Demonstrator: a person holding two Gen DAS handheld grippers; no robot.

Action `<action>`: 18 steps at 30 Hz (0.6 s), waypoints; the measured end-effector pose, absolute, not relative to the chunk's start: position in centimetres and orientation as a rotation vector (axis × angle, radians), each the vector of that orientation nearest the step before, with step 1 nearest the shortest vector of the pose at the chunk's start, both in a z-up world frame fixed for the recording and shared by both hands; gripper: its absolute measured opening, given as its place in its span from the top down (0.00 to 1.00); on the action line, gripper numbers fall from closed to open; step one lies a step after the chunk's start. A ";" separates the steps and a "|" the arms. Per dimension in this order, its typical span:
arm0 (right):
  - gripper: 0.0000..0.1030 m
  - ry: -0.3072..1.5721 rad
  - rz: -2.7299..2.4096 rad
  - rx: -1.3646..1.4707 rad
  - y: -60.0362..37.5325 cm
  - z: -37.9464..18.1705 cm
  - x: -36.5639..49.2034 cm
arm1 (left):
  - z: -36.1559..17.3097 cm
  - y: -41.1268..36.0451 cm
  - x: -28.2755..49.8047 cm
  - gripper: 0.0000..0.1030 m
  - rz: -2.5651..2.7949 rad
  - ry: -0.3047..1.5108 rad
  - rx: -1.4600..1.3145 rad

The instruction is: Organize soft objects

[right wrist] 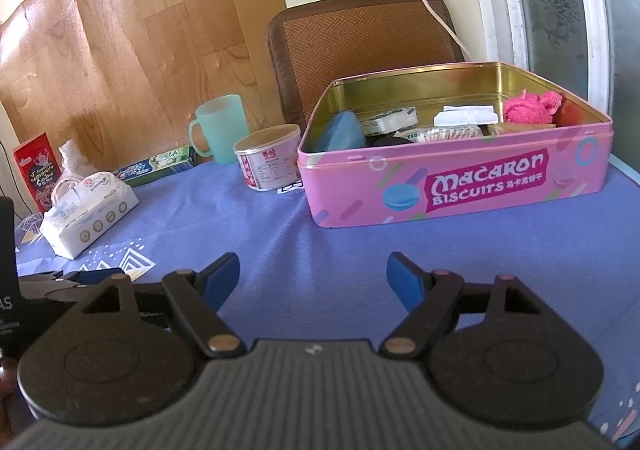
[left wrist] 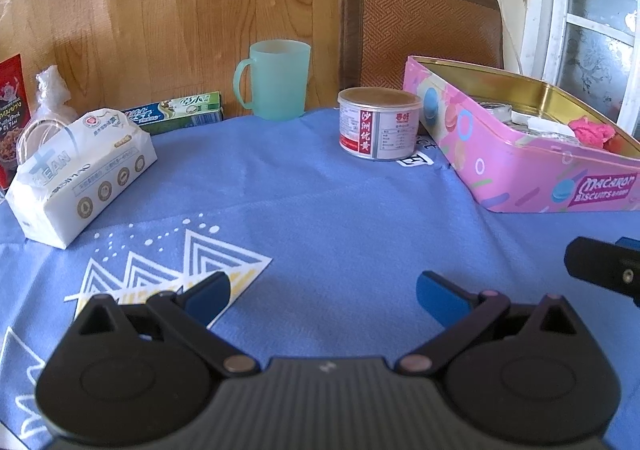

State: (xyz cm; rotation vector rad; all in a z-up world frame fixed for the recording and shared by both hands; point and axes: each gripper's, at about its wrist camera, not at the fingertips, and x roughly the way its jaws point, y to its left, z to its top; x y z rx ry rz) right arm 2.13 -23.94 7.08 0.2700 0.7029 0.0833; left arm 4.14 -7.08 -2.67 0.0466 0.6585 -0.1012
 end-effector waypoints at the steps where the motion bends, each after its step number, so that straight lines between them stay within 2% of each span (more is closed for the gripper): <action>1: 0.20 0.702 0.083 0.270 -24.0 7.1 2.1 | -2.7 -7.1 4.1 0.00 -0.102 0.657 0.047; 18: 0.20 0.698 0.076 0.273 -23.9 7.1 2.0 | -2.5 -6.6 3.8 0.00 -0.080 0.647 0.029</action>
